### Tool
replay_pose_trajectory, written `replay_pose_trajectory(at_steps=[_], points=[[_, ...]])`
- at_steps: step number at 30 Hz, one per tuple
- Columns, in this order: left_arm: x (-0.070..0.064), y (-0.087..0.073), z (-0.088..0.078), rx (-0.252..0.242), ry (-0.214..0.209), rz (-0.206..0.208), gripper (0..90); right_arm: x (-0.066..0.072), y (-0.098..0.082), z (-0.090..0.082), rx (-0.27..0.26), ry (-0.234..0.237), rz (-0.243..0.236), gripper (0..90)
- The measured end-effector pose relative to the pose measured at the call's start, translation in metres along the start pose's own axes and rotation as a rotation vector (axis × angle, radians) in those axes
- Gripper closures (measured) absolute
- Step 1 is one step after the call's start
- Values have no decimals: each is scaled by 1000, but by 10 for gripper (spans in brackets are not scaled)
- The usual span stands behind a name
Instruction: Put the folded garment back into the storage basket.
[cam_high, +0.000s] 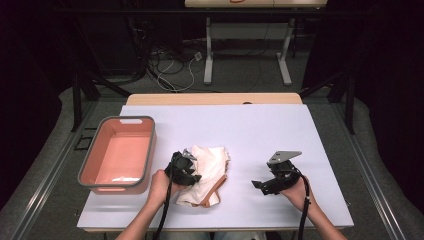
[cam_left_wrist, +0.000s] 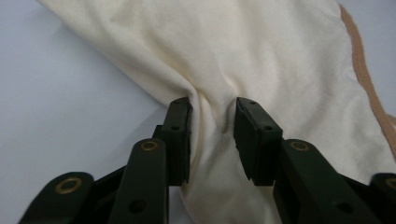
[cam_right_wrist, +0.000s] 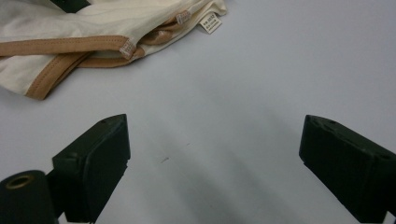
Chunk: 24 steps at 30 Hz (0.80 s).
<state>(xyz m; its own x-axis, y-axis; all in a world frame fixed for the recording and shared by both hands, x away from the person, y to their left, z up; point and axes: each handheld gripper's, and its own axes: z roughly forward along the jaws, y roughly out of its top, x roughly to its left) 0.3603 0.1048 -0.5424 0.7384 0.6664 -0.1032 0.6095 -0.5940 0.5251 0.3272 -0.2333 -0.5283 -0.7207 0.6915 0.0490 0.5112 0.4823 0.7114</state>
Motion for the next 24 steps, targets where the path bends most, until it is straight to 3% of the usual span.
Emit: replay_pose_trajectory(at_steps=[5,10,24], points=[[2,0,0,-8,-24,8,792,0,0,0,3,2,-8,86],[-6,3,0,18,16,64,807,0,0,0,5,0,2,88],[-9,12,-15,88,25,151,819,-2,0,-1,-5,-2,10,91]])
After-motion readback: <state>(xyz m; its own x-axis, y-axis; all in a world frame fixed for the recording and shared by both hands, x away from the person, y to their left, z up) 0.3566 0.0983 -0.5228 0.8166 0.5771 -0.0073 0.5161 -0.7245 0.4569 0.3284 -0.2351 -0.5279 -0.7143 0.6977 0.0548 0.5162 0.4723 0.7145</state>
